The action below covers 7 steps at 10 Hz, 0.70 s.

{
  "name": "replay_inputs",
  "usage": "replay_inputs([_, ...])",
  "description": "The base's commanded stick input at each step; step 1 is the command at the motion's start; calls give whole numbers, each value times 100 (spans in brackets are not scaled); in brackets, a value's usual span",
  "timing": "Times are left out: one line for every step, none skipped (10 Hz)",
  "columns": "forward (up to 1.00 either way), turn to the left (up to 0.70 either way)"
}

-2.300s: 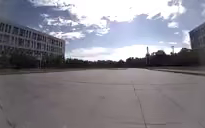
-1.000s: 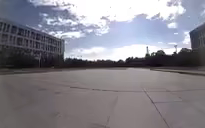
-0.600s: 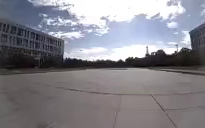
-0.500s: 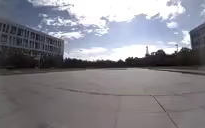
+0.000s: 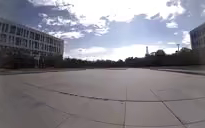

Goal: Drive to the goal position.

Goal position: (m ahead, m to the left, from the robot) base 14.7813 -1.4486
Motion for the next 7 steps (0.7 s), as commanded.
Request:
replay_inputs([66,-1])
replay_inputs([67,-1])
replay_inputs([67,-1])
replay_inputs([66,-1])
replay_inputs([66,-1])
replay_inputs([66,-1])
replay_inputs([66,-1])
